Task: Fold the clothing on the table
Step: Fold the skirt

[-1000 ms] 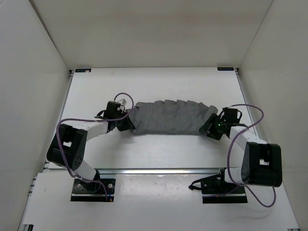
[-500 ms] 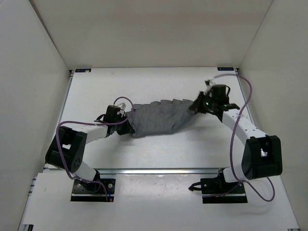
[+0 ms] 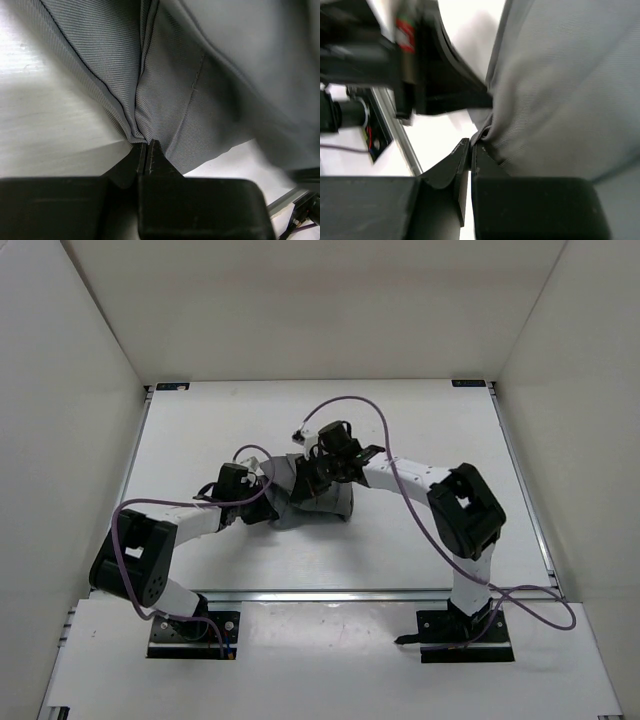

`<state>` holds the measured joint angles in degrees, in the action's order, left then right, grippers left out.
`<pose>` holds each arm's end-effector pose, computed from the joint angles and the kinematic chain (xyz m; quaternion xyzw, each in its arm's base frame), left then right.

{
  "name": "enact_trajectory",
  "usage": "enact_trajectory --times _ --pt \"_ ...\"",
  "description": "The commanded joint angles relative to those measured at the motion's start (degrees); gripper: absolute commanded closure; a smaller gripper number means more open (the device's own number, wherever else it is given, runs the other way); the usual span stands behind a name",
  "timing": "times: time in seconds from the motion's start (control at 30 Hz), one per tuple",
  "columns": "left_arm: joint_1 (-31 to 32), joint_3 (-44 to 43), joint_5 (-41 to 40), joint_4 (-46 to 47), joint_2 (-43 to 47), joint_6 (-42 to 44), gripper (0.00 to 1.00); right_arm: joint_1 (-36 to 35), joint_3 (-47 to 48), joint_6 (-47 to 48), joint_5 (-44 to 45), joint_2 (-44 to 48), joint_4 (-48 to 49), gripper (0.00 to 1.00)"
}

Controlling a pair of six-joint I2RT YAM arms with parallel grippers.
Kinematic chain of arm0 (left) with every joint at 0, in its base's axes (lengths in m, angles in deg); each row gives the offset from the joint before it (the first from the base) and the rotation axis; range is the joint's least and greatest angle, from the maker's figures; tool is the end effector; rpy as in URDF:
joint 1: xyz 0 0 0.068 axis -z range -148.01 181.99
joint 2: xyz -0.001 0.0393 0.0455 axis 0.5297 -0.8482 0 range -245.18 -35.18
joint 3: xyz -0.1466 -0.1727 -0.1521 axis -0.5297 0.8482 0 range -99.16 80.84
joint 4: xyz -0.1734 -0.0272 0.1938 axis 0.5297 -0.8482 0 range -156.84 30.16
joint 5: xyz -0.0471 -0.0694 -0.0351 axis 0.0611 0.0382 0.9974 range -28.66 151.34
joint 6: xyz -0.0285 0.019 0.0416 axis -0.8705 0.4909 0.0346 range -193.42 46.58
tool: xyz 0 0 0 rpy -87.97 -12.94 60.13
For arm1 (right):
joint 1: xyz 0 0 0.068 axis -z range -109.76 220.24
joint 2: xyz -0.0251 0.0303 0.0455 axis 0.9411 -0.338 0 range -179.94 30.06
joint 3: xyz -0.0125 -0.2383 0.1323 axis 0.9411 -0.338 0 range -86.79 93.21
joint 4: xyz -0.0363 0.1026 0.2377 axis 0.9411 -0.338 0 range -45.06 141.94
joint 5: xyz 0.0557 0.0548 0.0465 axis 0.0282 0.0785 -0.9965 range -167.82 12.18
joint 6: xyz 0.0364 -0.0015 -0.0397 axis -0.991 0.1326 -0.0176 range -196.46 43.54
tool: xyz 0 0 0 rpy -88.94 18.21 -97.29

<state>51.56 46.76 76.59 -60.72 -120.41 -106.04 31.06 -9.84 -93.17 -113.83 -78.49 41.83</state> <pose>0.2467 -0.0978 0.1382 -0.0635 0.9361 -0.2545 0.2345 0.3130 0.2822 0.2181 -0.2931 0.8266 0.4314 0.2115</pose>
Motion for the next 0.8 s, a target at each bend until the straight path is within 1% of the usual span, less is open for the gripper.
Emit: enact_trajectory --times 0.0,0.13,0.17,0.27,0.4,0.5,0.63,0.73,0.77 --pt "-0.32 1.13 -0.66 0.09 2.35 -0.25 1.00 -1.24 2.50 0.97 -4.15 -2.00 0.70 1.00" --pt "-0.15 1.74 -0.83 0.18 2.09 -0.34 1.00 -2.75 3.38 0.28 -3.54 -5.00 1.23 1.00" --pt "-0.15 2.18 -0.66 0.53 2.17 -0.25 1.00 -3.18 4.17 -1.03 -5.63 -6.92 2.10 1.00" --pt "-0.15 2.53 -0.13 0.19 2.18 -0.25 1.00 -3.71 5.31 -2.10 -6.78 -7.37 2.46 1.00" --pt "-0.06 3.23 -0.22 1.76 2.70 -0.68 1.00 -6.17 6.99 -3.59 -5.83 -8.34 3.25 1.00" --pt "0.03 3.24 -0.22 1.68 3.23 -0.86 1.00 -7.05 7.69 -5.34 -6.00 -10.62 3.69 1.00" --pt "-0.67 4.37 -0.13 1.94 4.28 -1.04 1.00 -7.84 5.68 -8.25 -3.81 -12.29 5.97 1.00" --pt "-0.94 5.43 -0.74 1.59 5.60 -1.13 1.00 -8.28 3.04 -9.92 -2.75 -13.09 9.66 1.00" --pt "-1.38 5.78 -1.27 1.59 6.73 -1.22 0.98 -8.11 3.12 -9.92 -2.75 -13.96 9.23 1.00"
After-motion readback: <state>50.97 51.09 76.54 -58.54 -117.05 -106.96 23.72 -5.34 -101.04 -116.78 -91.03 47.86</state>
